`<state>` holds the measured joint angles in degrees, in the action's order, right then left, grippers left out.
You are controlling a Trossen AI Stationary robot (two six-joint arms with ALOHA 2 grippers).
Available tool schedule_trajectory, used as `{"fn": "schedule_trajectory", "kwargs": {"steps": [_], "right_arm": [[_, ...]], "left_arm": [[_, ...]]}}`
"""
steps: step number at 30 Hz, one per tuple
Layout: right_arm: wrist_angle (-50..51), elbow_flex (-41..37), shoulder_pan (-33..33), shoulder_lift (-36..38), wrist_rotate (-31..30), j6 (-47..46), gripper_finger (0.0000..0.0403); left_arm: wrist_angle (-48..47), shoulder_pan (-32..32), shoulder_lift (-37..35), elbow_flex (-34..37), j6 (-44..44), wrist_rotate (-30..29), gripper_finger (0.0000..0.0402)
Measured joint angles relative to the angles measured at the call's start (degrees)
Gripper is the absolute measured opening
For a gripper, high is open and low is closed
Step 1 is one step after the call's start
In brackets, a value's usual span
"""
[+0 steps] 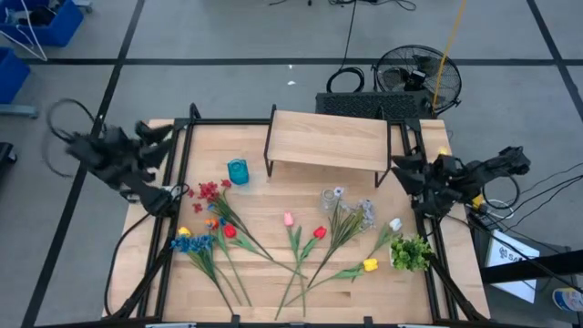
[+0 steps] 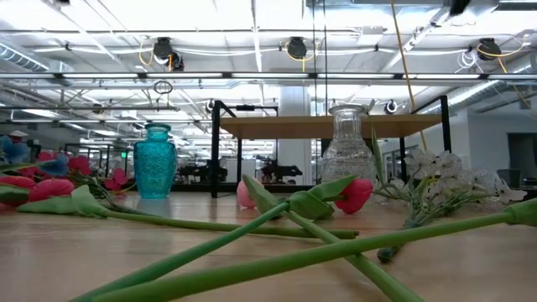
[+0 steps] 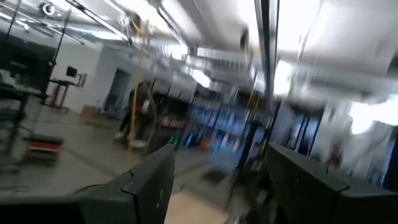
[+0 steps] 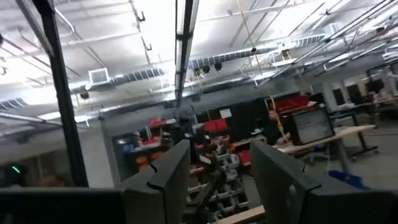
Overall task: Pick and place flowers into a vace then onto a shelf
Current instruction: Put the transparent vase on the shelf
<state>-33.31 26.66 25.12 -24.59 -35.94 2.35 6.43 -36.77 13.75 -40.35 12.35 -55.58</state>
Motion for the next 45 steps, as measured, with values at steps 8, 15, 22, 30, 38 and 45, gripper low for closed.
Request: {"fn": "schedule_trajectory", "kwargs": {"steps": [8,15,22,30,38,45], "right_arm": [[7.7,16.5,-6.9,-20.7,0.1,-1.9,0.0160],[33.1,30.5,-14.9,-32.1,10.4,-12.9,0.0160],[58.1,38.0,-18.9,-40.5,25.0,-18.6,0.0160],[72.6,38.3,-19.5,-49.5,31.6,-14.5,0.0160],[71.1,38.3,-19.9,-56.4,30.4,-6.0,0.0160],[72.4,38.3,-21.4,-59.6,29.9,-5.7,0.0160]], "left_arm": [[-33.2,0.0,23.7,-27.5,-9.8,-1.7,0.0255],[-38.5,2.1,37.8,-39.7,-19.3,-4.6,0.0255],[-41.9,8.3,44.9,-48.1,-20.6,3.7,0.0255],[-49.0,18.5,51.1,-54.6,-13.9,34.6,0.0255],[-62.0,28.0,58.2,-54.8,-17.2,41.1,0.0255],[-61.7,32.2,60.8,-54.8,-17.2,41.7,0.0255]]}}
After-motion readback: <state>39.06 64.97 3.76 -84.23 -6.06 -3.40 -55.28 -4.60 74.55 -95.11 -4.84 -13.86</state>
